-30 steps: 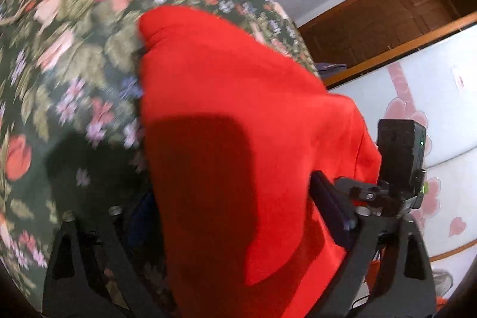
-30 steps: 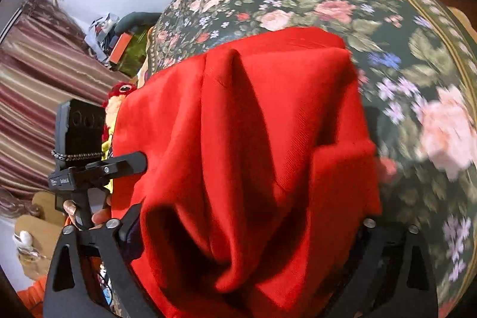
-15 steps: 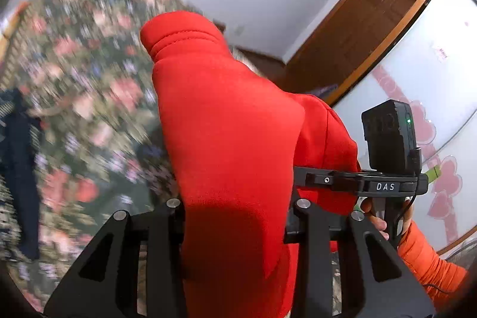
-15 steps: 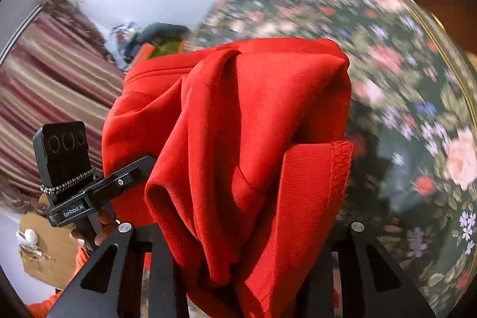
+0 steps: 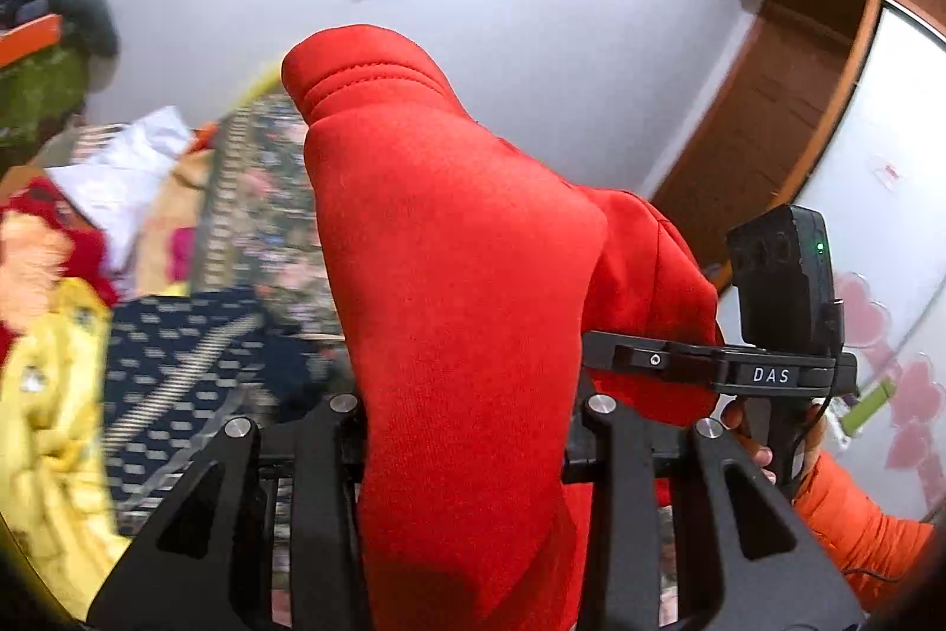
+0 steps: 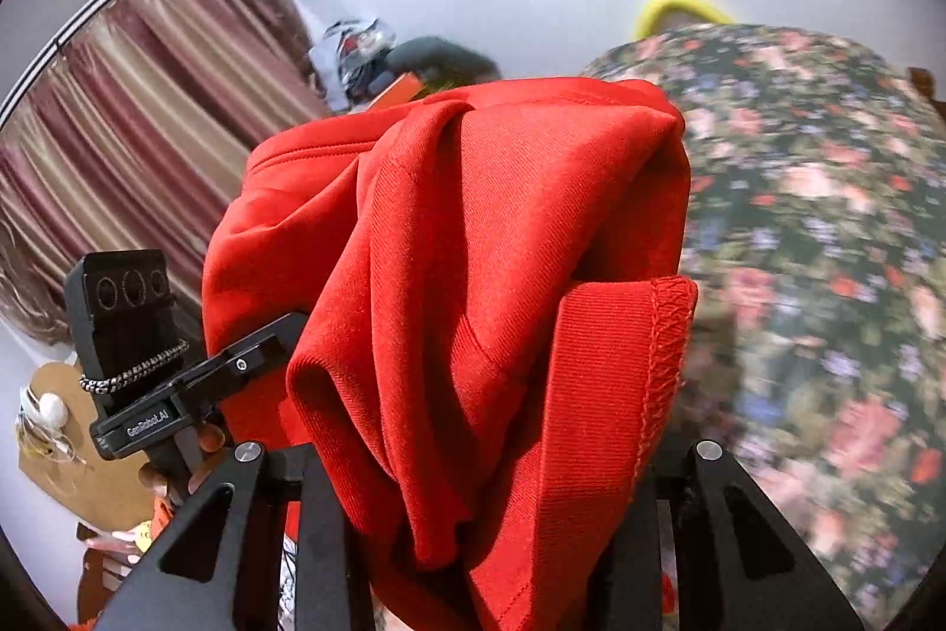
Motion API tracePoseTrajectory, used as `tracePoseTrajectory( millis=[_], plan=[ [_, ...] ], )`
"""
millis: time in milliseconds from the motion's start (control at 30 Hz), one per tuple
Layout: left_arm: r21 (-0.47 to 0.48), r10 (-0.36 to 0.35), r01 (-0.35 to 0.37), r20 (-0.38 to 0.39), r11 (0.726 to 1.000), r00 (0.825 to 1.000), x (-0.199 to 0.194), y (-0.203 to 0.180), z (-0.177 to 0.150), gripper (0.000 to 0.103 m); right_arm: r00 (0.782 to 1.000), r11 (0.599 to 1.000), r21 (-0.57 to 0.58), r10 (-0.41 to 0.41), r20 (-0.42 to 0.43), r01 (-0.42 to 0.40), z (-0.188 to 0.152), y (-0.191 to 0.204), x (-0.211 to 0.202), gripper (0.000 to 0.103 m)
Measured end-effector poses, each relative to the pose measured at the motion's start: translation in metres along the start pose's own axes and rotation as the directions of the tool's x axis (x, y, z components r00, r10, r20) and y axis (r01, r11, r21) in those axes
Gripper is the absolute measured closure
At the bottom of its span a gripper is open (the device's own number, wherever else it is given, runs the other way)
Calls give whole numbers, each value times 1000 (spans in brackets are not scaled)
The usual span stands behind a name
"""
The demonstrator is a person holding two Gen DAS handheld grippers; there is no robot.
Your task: Fold large clothes
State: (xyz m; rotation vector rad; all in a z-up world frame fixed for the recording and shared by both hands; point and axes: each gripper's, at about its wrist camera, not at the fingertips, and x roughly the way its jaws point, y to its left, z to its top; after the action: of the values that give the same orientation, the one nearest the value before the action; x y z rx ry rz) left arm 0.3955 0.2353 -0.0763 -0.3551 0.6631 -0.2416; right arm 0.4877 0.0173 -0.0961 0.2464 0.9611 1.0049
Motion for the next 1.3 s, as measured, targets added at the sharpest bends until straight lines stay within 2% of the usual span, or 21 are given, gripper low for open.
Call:
tracePoseTrajectory(
  millis=[100, 267, 467, 533, 633, 700, 733, 767, 833, 900, 933, 1000, 1133, 1167, 1233, 1300],
  plan=[
    [-42, 42, -42, -12, 998, 999, -5, 41, 2, 66, 999, 1000, 3, 14, -39, -13, 6, 14, 52, 71],
    [-141, 111, -120, -73, 983, 991, 6, 117, -5, 66, 991, 999, 39, 24, -132, -19, 10, 14, 145, 71],
    [-254, 168, -217, -203, 943, 965, 45, 204, -28, 64, 972, 997, 65, -31, -235, 47, 0, -7, 238, 71],
    [-305, 167, -237, -238, 922, 957, 61, 231, -40, 56, 965, 995, 42, -74, -252, 87, -6, -17, 254, 71],
    [-376, 116, -197, -228, 905, 967, 65, 252, -53, 44, 965, 997, 36, -51, -256, 62, -11, -31, 259, 67],
    [-382, 98, -181, -227, 906, 969, 61, 255, -58, 41, 956, 995, 1, -97, -276, 101, -12, -34, 256, 45],
    [-369, 113, -196, -234, 909, 966, 61, 255, -59, 37, 950, 988, -30, -152, -273, 149, -12, -35, 253, 32],
    [-344, 134, -215, -245, 914, 960, 58, 251, -60, 35, 946, 980, -69, -198, -257, 186, -11, -33, 246, 25],
    [-262, 188, -256, -256, 931, 948, 50, 235, -63, 32, 939, 966, -128, -249, -236, 224, -13, -30, 233, 24],
    [-189, 236, -285, -244, 940, 941, 38, 215, -66, 30, 936, 962, -145, -260, -236, 231, -17, -25, 221, 24],
    [-146, 263, -302, -237, 942, 935, 33, 206, -68, 25, 935, 959, -157, -268, -231, 236, -20, -22, 215, 24],
    [-69, 310, -333, -224, 940, 924, 20, 187, -76, 18, 937, 954, -190, -273, -220, 234, -22, -13, 210, 23],
    [-8, 366, -376, -213, 926, 906, 10, 176, -95, 9, 935, 953, -208, -266, -234, 219, -43, 4, 209, 23],
    [-17, 371, -384, -223, 923, 902, 10, 177, -100, 9, 928, 951, -218, -274, -253, 221, -49, 6, 214, 23],
    [-40, 386, -407, -247, 912, 889, 9, 180, -111, 9, 899, 926, -264, -340, -277, 269, -64, 7, 226, 23],
    [-66, 384, -413, -261, 908, 886, 5, 183, -121, 9, 870, 901, -307, -396, -295, 306, -76, 4, 235, 23]
  ],
)
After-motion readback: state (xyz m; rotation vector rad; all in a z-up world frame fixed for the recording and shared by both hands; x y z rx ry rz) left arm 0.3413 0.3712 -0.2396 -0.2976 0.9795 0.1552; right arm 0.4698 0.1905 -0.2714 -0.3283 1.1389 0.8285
